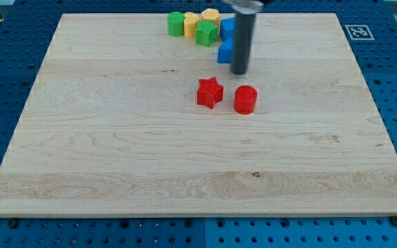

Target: Push the blue triangle closer to the green star

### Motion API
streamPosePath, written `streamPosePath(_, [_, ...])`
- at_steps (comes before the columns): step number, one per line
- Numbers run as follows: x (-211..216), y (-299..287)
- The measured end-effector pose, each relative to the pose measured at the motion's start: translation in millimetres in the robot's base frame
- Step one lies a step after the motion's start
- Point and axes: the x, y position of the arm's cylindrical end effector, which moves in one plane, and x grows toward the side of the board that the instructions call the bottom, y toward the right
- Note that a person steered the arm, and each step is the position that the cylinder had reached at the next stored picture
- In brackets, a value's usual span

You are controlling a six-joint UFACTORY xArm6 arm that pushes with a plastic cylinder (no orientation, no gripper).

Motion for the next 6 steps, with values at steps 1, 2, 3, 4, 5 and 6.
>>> streamPosePath(1, [-15.4,15.9])
streamPosePath(2, [-24.9,3.8])
streamPosePath(3, [-24.9,-8.0])
streamPosePath(4, [-26.1,-26.0])
streamPosePath(5, [-26.1,-43.5])
streamPosePath(6, [-26.1,-52.4])
